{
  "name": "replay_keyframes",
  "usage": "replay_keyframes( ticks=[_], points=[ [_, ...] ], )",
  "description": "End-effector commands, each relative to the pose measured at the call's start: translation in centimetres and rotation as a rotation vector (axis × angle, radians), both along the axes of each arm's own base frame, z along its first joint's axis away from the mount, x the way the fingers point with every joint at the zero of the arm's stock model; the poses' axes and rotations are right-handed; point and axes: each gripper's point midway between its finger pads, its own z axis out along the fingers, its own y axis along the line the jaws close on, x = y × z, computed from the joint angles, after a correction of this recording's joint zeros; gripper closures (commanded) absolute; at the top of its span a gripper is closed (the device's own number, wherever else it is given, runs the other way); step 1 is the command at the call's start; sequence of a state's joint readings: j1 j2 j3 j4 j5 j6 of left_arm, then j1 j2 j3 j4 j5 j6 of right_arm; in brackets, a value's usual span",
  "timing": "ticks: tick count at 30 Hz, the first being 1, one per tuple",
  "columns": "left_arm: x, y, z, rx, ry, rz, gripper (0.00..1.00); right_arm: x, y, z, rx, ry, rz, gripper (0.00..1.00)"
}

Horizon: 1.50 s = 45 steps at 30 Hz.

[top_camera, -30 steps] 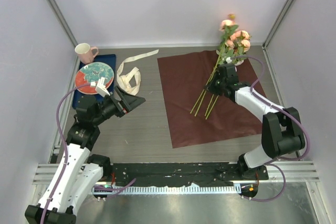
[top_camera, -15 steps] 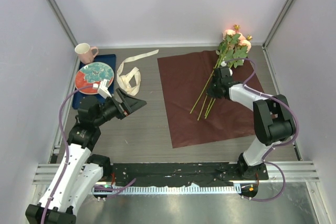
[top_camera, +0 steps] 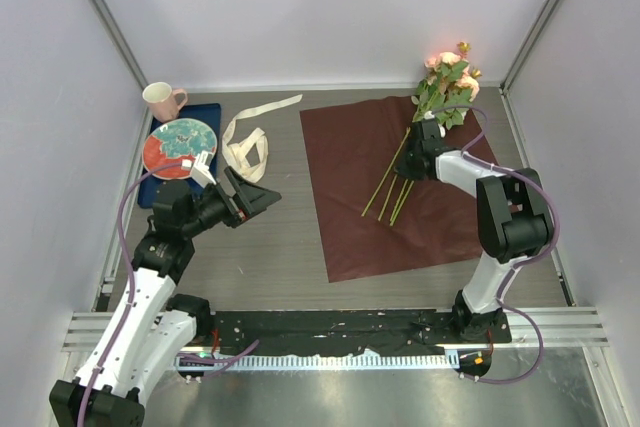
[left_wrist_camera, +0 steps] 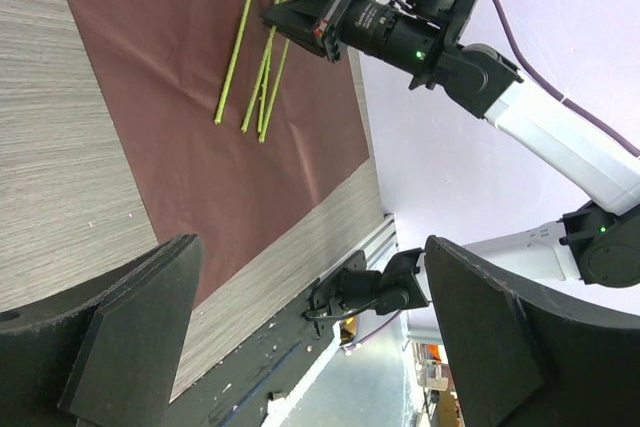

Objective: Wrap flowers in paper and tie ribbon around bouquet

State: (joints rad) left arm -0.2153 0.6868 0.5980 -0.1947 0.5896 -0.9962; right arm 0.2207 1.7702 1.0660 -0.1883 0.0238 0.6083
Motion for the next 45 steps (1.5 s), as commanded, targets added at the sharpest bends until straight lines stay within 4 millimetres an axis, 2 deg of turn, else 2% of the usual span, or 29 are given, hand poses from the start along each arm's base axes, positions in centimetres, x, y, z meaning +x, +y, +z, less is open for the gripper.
replay_keyframes(
  ticks=[1,6,8,10,14,17,20,22,23,24,25,27,28,29,30,31,32,33,34,36,37,38,39,40,41,42,43,44,45],
  points=[
    [-0.3,-0.3,0.9,-0.014,-0.038,-0.024,0.03,2.4,-0.6,1.6,0.024,-0.059,-0.037,1.00],
    [-0.1,-0.4,0.1,-0.024,-0.009,-0.023,0.03,3.0,-0.5,1.1,0.024,-0.047,-0.030,1.00],
    [-0.3,-0.6,-0.1,-0.026,0.003,-0.042,0.03,2.8,0.3,1.0,0.053,-0.029,-0.002,1.00],
    [-0.4,-0.7,-0.7,-0.026,0.024,-0.054,0.03,2.8,0.1,1.1,0.049,-0.029,-0.008,0.97],
    [-0.4,-1.3,-2.5,-0.017,0.096,-0.089,0.02,2.6,-0.1,1.9,0.037,-0.027,-0.007,0.82],
    [-0.6,-2.3,-4.3,0.011,0.149,-0.109,0.02,2.3,-0.1,2.7,0.018,-0.029,0.021,0.66],
    [-1.0,-4.0,-5.4,0.076,0.150,-0.112,0.03,1.4,-1.1,2.8,-0.038,-0.022,0.013,0.54],
    [-1.5,-5.6,-6.3,0.119,0.140,-0.124,0.03,0.7,-1.7,3.8,-0.073,-0.031,0.025,0.50],
    [-1.7,-6.1,-6.6,0.124,0.143,-0.128,0.03,0.0,-1.9,3.9,-0.087,-0.019,0.032,0.46],
    [-1.5,-6.5,-6.5,0.122,0.126,-0.122,0.03,-0.5,-2.0,5.1,-0.098,-0.043,0.047,0.45],
    [-1.9,-7.0,-6.7,0.125,0.124,-0.138,0.03,-1.7,-2.3,5.2,-0.115,-0.036,0.050,0.45],
    [-1.9,-7.1,-7.4,0.136,0.138,-0.127,0.04,-4.1,-1.6,5.8,-0.209,-0.039,0.109,0.40],
    [-1.6,-6.8,-7.8,0.146,0.139,-0.101,0.05,-5.9,-0.8,7.1,-0.241,-0.077,0.147,0.38],
    [-1.7,-6.3,-8.5,0.153,0.146,-0.079,0.05,-7.1,-0.4,7.4,-0.300,-0.087,0.183,0.34],
    [-1.6,-5.9,-8.9,0.153,0.156,-0.054,0.05,-9.4,3.2,7.6,-0.316,-0.119,0.313,0.33],
    [-1.5,-5.6,-9.2,0.156,0.157,-0.028,0.06,-11.2,4.2,7.7,-0.331,-0.135,0.377,0.32],
    [-1.8,-5.3,-10.0,0.158,0.174,-0.020,0.07,-12.6,4.9,7.5,-0.336,-0.130,0.417,0.31],
    [-2.0,-5.3,-10.1,0.140,0.182,-0.018,0.09,-14.6,6.9,7.3,-0.328,-0.137,0.495,0.31],
    [-2.3,-5.3,-10.8,0.145,0.203,-0.021,0.11,-16.1,7.0,6.0,-0.318,-0.110,0.508,0.31],
    [-3.4,-6.1,-13.0,0.194,0.259,-0.051,0.13,-18.3,8.5,5.6,-0.220,-0.097,0.559,0.30],
    [-4.0,-6.6,-13.7,0.213,0.284,-0.070,0.16,-19.6,8.5,4.2,-0.197,-0.064,0.578,0.31],
    [-4.2,-7.1,-14.0,0.230,0.300,-0.073,0.21,-19.7,9.2,4.2,-0.137,-0.079,0.559,0.33],
    [-5.6,-7.9,-16.0,0.285,0.365,-0.112,0.25,-20.1,9.4,3.7,-0.112,-0.073,0.557,0.36],
    [-6.1,-8.4,-16.4,0.298,0.391,-0.124,0.30,-20.6,8.9,2.7,-0.115,-0.052,0.541,0.41],
    [-6.3,-9.1,-16.6,0.312,0.406,-0.128,0.31,-20.5,8.9,2.5,-0.101,-0.051,0.516,0.48],
    [-7.7,-9.7,-17.5,0.365,0.420,-0.139,0.30,-20.6,8.8,2.1,-0.103,-0.044,0.504,0.51],
    [-8.2,-10.1,-18.6,0.398,0.447,-0.129,0.26,-20.8,8.6,1.6,-0.102,-0.030,0.499,0.55],
    [-8.8,-10.9,-18.5,0.377,0.489,-0.105,0.24,-20.7,8.9,1.6,-0.088,-0.037,0.497,0.59],
    [-8.7,-11.0,-19.0,0.397,0.493,-0.063,0.23,-20.8,9.2,1.6,-0.070,-0.037,0.494,0.60]
  ],
)
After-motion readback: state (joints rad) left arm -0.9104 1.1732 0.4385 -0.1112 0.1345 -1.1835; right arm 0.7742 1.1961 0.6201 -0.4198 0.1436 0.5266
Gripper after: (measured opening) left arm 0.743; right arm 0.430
